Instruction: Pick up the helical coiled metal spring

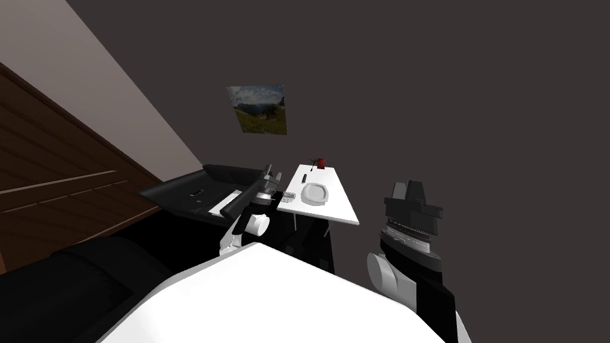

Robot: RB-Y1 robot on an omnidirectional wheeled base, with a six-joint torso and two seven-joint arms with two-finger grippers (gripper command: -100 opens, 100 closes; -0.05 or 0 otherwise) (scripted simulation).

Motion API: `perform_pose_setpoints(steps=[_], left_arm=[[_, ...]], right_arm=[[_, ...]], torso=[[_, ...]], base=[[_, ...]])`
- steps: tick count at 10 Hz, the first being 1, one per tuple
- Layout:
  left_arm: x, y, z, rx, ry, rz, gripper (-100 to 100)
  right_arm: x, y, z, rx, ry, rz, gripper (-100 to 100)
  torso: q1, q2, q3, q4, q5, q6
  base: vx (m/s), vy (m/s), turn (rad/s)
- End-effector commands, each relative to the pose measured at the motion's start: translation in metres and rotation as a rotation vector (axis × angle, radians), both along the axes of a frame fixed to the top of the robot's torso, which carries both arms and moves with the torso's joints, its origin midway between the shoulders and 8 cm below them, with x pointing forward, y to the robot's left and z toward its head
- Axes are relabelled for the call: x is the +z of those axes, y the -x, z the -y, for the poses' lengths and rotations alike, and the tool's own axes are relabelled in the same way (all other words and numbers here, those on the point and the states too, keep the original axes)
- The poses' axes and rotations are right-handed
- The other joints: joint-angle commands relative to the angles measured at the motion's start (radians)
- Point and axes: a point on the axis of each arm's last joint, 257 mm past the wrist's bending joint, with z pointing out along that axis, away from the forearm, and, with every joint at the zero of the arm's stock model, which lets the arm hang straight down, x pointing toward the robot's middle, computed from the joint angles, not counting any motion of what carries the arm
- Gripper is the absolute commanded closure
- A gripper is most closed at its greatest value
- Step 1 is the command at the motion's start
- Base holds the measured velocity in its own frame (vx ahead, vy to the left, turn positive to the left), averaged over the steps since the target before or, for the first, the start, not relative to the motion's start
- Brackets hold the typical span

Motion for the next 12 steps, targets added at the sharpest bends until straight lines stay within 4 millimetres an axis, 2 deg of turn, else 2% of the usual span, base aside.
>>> perform_pose_setpoints(steps=[1, 8, 12], left_arm=[[-0.005, -0.006, 0.0, -0.004, -0.004, -0.028, -100], [-0.031, -0.048, 0.006, -0.028, -0.028, -0.176, -100], [-0.049, -0.063, 0.009, -0.033, -0.034, -0.26, -100]], right_arm=[[0.0, 0.0, 0.0, 0.0, 0.0, 0.0, 0], [0.0, 0.0, 0.0, 0.0, 0.0, 0.0, 0], [0.0, 0.0, 0.0, 0.0, 0.0, 0.0, 0]], torso=[[0.0, 0.0, 0.0, 0.0, 0.0, 0.0], [0.0, 0.0, 0.0, 0.0, 0.0, 0.0], [0.001, 0.0, 0.0, 0.0, 0.0, 0.0]], base=[[-0.007, -0.028, 0.043], [-0.011, -0.03, 0.058], [-0.008, -0.02, 0.038]])
